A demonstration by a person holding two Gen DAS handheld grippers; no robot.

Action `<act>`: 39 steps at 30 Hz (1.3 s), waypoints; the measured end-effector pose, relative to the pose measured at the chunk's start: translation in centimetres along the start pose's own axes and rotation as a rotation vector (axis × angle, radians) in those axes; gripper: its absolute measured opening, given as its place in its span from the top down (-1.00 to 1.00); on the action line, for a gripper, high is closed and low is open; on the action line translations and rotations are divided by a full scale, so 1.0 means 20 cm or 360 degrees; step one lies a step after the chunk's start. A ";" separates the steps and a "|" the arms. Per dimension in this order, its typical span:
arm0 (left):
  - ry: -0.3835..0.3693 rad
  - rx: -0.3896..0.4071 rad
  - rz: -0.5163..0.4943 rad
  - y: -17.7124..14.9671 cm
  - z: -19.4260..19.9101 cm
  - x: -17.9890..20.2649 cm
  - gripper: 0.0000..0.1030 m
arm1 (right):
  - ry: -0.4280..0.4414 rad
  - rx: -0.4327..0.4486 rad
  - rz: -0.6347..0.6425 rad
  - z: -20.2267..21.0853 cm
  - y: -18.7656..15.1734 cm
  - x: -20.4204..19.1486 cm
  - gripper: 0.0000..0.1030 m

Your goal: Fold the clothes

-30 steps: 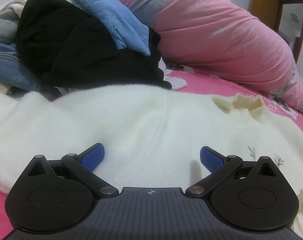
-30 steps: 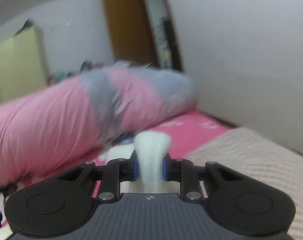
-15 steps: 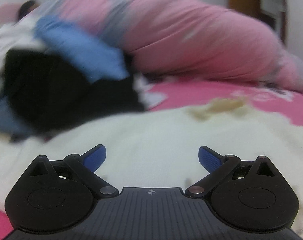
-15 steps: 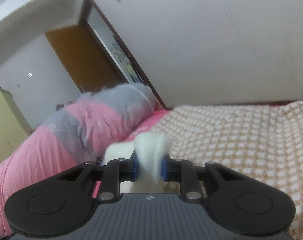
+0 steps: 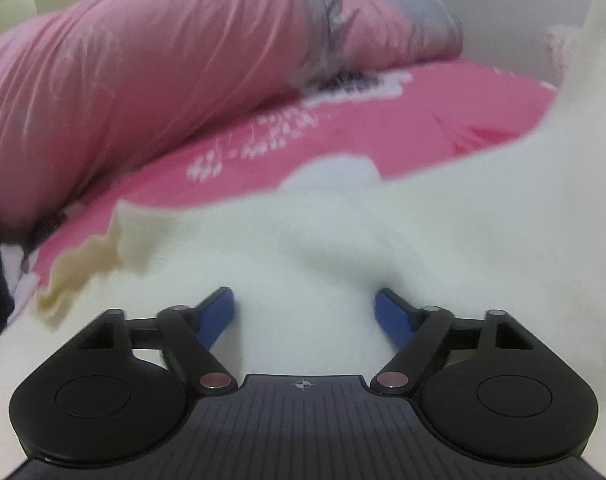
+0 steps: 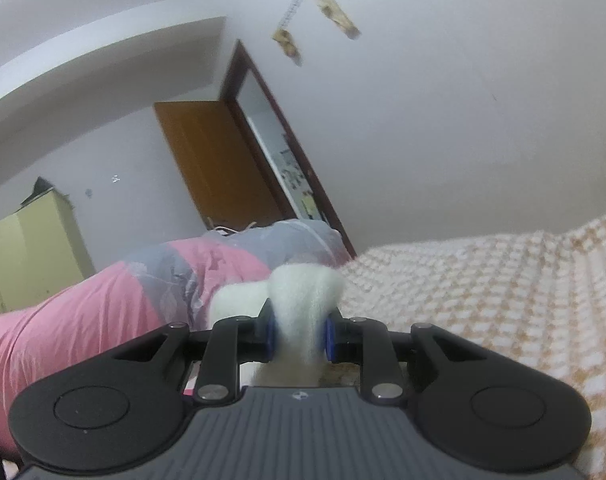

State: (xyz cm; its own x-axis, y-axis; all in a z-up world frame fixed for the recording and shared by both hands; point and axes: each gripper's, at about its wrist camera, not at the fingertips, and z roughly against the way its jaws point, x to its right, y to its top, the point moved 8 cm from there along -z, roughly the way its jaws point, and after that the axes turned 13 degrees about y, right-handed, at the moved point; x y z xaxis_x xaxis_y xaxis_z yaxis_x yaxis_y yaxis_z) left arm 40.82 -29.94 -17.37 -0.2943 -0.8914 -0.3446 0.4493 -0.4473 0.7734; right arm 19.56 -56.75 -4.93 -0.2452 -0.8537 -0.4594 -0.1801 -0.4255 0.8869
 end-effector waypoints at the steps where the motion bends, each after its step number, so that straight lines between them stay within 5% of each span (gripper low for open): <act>1: -0.0036 -0.0011 0.0035 0.03 -0.02 -0.01 -0.59 | 0.0010 0.0006 0.0013 0.01 0.00 0.00 0.53; 5: -0.0095 -0.0125 0.0212 0.05 -0.13 -0.03 -0.87 | 0.0033 0.0021 0.0069 0.02 -0.02 -0.02 0.53; 10: -0.0054 -0.0170 0.0334 0.06 -0.03 -0.12 -0.88 | 0.0051 0.0033 0.0072 0.02 -0.02 -0.01 0.53; 15: -0.0051 -0.0204 0.0510 0.02 0.36 -0.53 -0.89 | 0.0056 0.0033 0.0089 0.02 -0.02 -0.02 0.52; 20: 0.0093 -0.0226 0.0630 -0.24 0.84 -1.05 -0.91 | 0.0124 0.0000 0.0140 0.02 0.04 -0.13 0.52; 28: 0.0207 -0.0281 0.0916 -0.81 1.05 -1.47 -0.91 | 0.0542 -0.0151 0.0649 0.09 0.01 -1.00 0.52; 33: 0.0079 -0.0230 0.1138 -0.94 0.95 -1.51 -0.91 | 0.0779 -0.0421 0.1105 0.14 -0.46 -1.67 0.42; 35: 0.0023 -0.0213 0.1106 -0.96 0.89 -1.48 -0.91 | 0.0883 -0.0640 0.1300 0.18 -0.80 -1.86 0.06; 37: -0.0053 -0.0210 0.1048 -0.97 0.83 -1.43 -0.91 | 0.1009 -0.0926 0.1536 0.25 -1.18 -1.95 0.00; 39: -0.0098 -0.0237 0.1020 -1.00 0.78 -1.39 -0.91 | 0.1061 -0.1062 0.1777 0.35 -1.42 -1.96 0.00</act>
State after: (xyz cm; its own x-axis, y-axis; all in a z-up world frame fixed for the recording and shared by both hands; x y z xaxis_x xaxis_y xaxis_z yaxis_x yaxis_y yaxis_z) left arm 26.80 4.99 -14.86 0.0247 -0.9807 0.1941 0.6623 0.1615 0.7316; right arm 27.66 -9.03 -12.51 0.5521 -0.7252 0.4115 0.3151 0.6384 0.7022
